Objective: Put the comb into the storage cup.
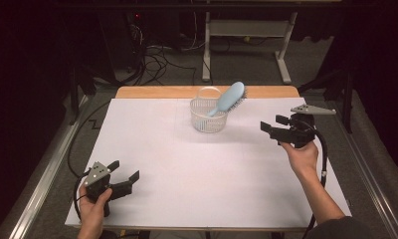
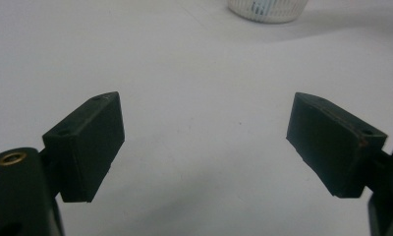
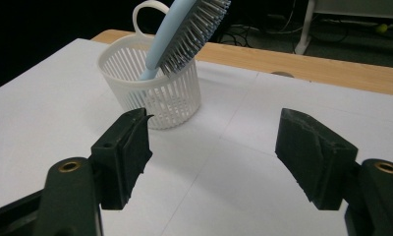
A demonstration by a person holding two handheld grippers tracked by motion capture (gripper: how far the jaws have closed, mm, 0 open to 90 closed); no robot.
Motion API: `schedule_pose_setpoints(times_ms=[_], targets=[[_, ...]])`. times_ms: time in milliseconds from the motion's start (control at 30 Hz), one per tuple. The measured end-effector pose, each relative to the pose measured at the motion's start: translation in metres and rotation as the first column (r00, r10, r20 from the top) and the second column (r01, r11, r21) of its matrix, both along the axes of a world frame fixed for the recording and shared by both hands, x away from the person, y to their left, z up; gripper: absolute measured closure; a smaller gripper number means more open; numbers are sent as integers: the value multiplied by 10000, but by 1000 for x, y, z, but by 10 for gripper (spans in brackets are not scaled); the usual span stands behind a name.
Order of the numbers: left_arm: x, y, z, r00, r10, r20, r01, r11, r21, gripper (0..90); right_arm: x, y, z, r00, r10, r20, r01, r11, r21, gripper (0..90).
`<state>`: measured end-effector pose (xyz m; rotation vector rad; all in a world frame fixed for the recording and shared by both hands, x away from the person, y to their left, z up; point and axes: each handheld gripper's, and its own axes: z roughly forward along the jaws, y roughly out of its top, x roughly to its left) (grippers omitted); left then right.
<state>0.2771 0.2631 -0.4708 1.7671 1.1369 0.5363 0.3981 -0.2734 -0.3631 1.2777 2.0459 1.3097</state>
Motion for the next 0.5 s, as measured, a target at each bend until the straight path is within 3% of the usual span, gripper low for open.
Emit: schedule_pose_setpoints(times_ms=[500], targets=[[-1, 0, 0, 10000, 38, 58, -38, 10000, 19, 153, -8, -7, -2, 9999, 22, 170, -26, 9998, 202, 291]])
